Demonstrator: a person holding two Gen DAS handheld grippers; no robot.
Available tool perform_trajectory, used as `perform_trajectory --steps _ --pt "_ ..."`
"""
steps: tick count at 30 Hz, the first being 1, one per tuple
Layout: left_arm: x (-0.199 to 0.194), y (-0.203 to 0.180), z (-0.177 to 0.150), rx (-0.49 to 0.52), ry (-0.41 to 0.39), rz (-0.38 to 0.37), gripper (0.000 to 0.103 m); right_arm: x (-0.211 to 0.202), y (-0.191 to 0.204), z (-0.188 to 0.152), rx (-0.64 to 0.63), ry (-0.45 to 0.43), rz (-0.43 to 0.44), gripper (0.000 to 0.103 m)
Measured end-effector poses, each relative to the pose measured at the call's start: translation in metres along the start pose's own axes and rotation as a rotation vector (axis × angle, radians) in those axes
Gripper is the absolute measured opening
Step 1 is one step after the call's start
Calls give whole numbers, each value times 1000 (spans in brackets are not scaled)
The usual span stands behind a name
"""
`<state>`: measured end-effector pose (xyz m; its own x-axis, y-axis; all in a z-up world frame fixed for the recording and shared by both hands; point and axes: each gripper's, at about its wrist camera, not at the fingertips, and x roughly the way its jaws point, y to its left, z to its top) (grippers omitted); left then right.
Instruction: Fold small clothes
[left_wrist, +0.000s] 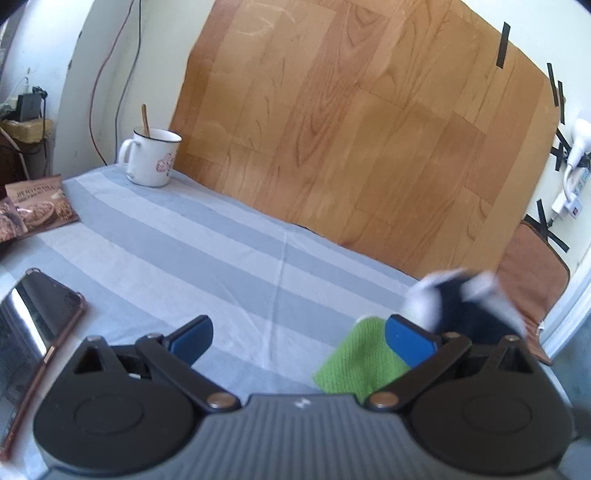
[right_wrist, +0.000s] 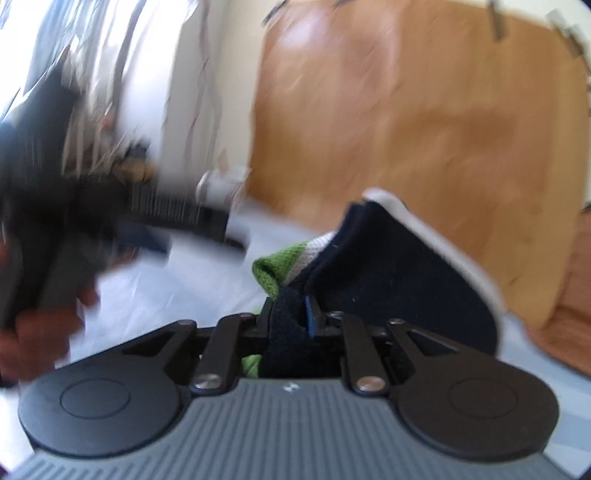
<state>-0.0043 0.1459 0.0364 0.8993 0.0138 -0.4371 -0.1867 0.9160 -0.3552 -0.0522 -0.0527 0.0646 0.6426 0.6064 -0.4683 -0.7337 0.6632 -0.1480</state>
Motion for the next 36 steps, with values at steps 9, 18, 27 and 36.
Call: perform_trajectory --steps 9,18,27,36 --pt "30 -44 -7 181 54 -30 103 -23 -20 -7 110 -28 179 45" --pt "93 -48 -16 209 193 70 103 -73 -64 18 231 -40 -126 53" --pt "90 -51 -22 238 166 118 103 -29 -97 14 346 114 -179 78" --pt "91 -52 -22 240 163 127 103 -18 -93 6 324 165 -160 78"
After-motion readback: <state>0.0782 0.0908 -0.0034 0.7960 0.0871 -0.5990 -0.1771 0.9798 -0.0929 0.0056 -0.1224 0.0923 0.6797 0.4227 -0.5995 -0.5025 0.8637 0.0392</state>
